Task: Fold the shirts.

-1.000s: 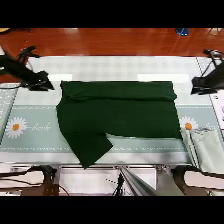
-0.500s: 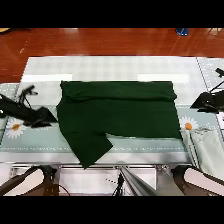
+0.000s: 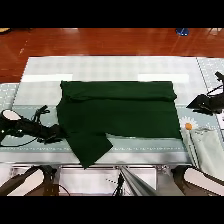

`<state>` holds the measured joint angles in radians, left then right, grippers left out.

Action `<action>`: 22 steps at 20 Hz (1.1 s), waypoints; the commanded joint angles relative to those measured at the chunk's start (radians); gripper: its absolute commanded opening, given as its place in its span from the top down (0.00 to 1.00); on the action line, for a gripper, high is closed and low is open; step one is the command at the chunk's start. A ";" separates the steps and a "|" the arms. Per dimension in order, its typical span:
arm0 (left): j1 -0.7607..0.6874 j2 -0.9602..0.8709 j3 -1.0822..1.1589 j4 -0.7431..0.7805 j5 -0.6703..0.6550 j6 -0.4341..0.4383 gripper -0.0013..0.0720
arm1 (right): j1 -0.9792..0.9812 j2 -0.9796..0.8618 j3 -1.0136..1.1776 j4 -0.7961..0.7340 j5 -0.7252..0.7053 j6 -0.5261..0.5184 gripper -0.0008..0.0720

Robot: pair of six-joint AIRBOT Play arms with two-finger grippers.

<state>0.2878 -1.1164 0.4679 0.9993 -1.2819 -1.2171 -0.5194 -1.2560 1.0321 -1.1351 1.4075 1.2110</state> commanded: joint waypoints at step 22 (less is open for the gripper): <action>-0.124 0.001 -0.033 -0.058 0.126 0.001 0.94 | -0.039 -0.122 -0.241 0.008 -0.106 -0.076 0.31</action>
<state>0.1642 -1.1160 0.4351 0.9409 -1.1568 -1.2160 -0.5632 -1.3415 0.7963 -1.1400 1.3052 1.1404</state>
